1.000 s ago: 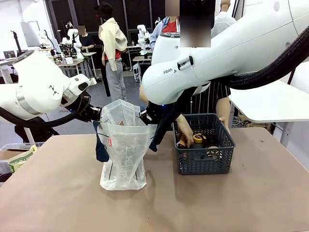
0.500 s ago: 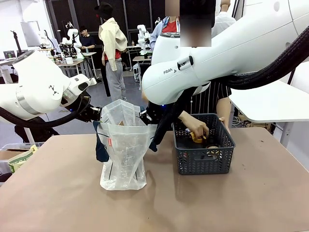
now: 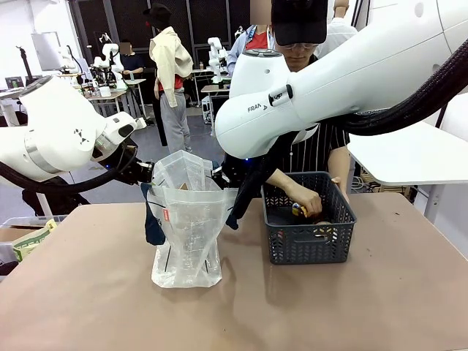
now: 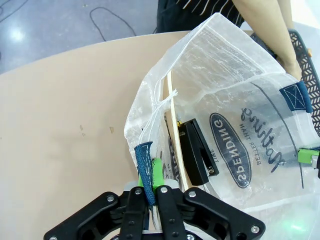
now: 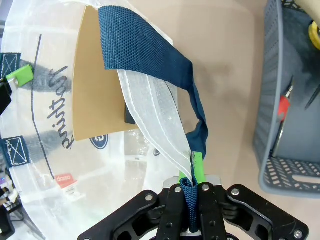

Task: Transfer purchased items from the store into the shopping bag.
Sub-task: Move the Reusable shopping bag to the right side of the table.

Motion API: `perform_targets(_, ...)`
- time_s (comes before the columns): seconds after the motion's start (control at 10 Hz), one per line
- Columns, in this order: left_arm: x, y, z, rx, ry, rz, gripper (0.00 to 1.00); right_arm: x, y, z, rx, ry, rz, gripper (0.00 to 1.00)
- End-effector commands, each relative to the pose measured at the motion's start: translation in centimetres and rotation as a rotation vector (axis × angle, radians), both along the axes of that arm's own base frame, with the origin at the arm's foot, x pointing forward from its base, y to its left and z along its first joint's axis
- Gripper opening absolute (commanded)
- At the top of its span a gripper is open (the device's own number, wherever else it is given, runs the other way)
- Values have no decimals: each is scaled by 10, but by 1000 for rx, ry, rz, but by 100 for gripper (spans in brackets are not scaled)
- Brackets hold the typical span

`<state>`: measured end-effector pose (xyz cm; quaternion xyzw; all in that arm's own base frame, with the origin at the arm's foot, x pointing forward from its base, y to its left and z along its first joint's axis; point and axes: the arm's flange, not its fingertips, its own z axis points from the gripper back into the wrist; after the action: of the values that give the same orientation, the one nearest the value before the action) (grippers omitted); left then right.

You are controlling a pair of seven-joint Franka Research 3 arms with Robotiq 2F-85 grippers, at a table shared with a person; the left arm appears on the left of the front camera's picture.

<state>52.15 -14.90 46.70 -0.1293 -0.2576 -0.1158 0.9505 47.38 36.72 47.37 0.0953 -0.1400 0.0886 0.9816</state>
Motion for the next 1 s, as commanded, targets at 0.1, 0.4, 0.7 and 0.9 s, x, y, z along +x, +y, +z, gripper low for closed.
perform_targets(0.1, -3, 2, 1, 1, -2, 2, 0, -1, 0, 0, 6, 5, 1, 0)
perform_targets(0.4, -3, 2, 1, 1, -2, 2, 0, -1, 0, 0, 6, 5, 1, 0)
perform_targets(0.7, -3, 2, 1, 1, -2, 2, 0, -1, 0, 0, 6, 5, 1, 0)
perform_targets(0.9, -3, 2, 1, 1, -2, 2, 0, -1, 0, 0, 6, 5, 1, 0)
